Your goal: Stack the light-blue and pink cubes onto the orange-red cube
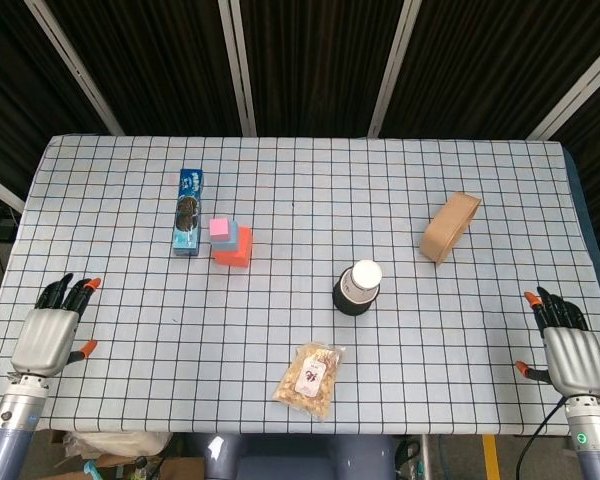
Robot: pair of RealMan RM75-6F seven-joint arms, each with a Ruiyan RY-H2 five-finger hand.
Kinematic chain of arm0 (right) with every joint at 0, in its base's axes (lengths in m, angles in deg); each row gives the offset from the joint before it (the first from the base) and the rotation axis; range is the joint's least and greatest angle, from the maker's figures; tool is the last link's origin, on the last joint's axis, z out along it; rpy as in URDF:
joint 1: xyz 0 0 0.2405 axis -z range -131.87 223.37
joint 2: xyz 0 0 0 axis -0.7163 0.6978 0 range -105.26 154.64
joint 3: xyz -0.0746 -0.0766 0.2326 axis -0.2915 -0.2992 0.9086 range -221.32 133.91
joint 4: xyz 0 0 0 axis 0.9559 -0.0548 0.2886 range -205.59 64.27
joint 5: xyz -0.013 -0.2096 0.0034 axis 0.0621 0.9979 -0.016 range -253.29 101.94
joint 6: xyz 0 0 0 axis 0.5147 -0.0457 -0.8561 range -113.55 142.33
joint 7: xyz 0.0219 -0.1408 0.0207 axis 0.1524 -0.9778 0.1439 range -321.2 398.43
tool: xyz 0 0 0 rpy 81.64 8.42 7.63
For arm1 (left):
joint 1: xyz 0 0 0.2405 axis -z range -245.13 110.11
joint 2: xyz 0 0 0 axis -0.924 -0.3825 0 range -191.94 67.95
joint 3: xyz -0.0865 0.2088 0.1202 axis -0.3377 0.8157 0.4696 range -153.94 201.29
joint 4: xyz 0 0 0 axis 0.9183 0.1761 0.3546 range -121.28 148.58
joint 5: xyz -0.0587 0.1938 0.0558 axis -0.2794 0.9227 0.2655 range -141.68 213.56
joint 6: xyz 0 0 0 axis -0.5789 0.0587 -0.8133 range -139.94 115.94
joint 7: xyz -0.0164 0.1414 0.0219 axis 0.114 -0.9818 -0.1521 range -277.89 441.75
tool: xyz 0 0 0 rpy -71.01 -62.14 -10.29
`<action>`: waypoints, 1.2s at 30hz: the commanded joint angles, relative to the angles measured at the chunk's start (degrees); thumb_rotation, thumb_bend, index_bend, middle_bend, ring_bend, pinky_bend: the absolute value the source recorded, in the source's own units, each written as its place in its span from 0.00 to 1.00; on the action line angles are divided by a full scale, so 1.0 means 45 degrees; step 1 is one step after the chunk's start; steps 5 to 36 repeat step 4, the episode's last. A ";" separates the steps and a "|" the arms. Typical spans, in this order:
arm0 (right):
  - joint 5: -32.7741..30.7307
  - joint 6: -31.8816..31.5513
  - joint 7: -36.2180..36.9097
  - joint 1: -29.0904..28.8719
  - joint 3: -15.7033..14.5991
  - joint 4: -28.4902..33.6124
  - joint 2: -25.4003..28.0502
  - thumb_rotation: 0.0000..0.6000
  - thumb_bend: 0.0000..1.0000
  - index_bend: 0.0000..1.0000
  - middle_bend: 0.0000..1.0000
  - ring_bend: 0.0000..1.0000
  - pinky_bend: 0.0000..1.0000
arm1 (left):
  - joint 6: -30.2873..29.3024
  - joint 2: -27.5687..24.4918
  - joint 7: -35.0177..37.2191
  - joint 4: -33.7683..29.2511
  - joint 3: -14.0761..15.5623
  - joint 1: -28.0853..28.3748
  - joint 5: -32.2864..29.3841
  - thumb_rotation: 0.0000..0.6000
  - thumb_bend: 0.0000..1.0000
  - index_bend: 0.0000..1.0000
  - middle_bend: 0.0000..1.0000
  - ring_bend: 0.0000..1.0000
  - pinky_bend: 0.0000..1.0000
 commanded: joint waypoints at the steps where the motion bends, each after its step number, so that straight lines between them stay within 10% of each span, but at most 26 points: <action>1: 0.0061 -0.0054 0.0046 0.0018 0.0004 0.0038 0.0015 1.00 0.10 0.07 0.03 0.05 0.10 | 0.0082 0.0078 0.0141 0.0014 0.0114 -0.0019 0.0089 1.00 0.19 0.06 0.10 0.03 0.10; 36: 0.0166 -0.0129 0.0034 0.0043 -0.0017 0.0082 0.0027 1.00 0.10 0.07 0.03 0.05 0.10 | 0.0097 0.0058 0.0013 0.0060 0.0214 -0.0084 0.0148 1.00 0.19 0.05 0.10 0.03 0.10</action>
